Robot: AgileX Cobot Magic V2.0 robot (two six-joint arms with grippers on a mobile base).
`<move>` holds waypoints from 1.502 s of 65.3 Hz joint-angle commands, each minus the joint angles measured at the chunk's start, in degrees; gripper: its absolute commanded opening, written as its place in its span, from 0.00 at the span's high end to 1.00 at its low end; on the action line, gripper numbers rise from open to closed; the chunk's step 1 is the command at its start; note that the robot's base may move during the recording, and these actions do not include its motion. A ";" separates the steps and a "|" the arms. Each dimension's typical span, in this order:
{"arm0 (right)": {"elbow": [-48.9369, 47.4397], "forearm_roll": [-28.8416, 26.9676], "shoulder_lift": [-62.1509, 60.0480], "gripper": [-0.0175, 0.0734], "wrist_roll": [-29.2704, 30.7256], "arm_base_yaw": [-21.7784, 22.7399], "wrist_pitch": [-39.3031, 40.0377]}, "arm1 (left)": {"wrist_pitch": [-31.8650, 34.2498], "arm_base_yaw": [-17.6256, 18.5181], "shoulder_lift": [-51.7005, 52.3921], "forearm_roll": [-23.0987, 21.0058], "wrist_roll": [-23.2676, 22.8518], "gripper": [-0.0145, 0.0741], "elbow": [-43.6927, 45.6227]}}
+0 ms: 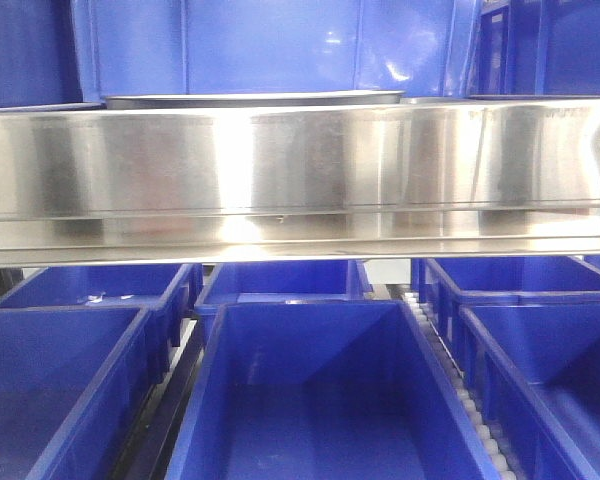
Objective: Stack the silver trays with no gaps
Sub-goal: 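Raise both grippers up away from the stacked trays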
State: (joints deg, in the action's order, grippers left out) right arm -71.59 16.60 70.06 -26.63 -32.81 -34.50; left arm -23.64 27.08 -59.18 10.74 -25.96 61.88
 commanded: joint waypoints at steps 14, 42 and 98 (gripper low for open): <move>22.26 3.68 -16.32 0.90 0.90 0.00 22.16 | 20.31 0.28 11.82 2.74 0.47 0.84 -16.68; 35.75 3.68 -42.68 0.90 0.90 0.00 16.93 | 19.83 0.28 31.06 6.39 0.47 0.84 -32.49; 35.97 3.68 -52.86 0.90 0.90 0.86 15.06 | 20.41 0.28 36.26 6.39 0.47 0.84 -32.49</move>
State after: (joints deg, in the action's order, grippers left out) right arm -35.97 19.55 17.90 -26.06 -32.69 -19.07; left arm -4.32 27.08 -23.25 16.77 -25.59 29.45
